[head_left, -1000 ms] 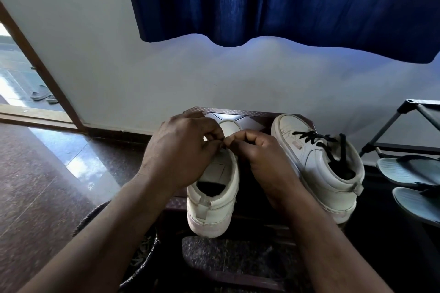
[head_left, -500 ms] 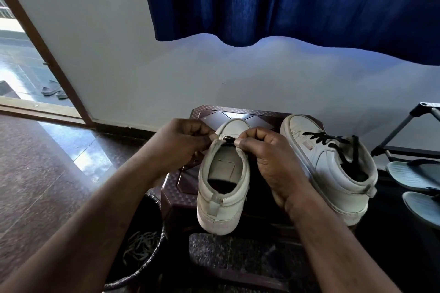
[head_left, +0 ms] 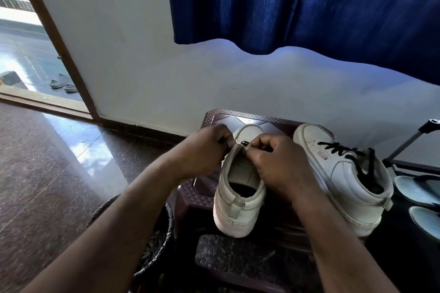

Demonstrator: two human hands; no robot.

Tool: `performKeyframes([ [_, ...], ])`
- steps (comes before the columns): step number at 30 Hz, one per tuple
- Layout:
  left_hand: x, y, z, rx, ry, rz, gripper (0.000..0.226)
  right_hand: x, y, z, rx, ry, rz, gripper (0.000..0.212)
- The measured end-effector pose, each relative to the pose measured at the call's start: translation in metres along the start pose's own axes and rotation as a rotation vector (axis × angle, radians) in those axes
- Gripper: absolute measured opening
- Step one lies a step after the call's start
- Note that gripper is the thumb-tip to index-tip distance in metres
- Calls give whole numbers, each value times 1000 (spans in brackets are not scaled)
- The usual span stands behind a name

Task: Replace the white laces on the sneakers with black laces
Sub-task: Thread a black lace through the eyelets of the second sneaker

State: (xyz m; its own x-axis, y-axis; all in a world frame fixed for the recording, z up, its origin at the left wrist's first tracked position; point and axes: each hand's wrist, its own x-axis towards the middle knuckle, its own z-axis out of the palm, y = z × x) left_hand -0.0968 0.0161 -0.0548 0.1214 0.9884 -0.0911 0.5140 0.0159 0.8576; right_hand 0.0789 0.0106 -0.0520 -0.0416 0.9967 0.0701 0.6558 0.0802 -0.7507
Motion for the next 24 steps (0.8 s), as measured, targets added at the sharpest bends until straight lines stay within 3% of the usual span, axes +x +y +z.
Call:
performKeyframes([
  [3, -1, 1, -4, 278, 87, 137, 13, -1, 5, 5, 76, 20, 35, 11],
  [5, -4, 5, -7, 342, 120, 218, 12, -3, 9, 10, 193, 26, 57, 7],
  [8, -4, 3, -10, 260, 108, 167, 18, -4, 10, 16, 309, 27, 54, 11],
  [13, -5, -4, -16, 129, 54, 117, 14, -2, 6, 22, 339, 29, 86, 42],
  [19, -9, 1, -14, 241, 111, 177, 15, 4, 10, 22, 303, 11, 95, 25],
  [24, -11, 4, -14, 303, 150, 229, 19, 4, 12, 21, 422, -54, 106, 15],
])
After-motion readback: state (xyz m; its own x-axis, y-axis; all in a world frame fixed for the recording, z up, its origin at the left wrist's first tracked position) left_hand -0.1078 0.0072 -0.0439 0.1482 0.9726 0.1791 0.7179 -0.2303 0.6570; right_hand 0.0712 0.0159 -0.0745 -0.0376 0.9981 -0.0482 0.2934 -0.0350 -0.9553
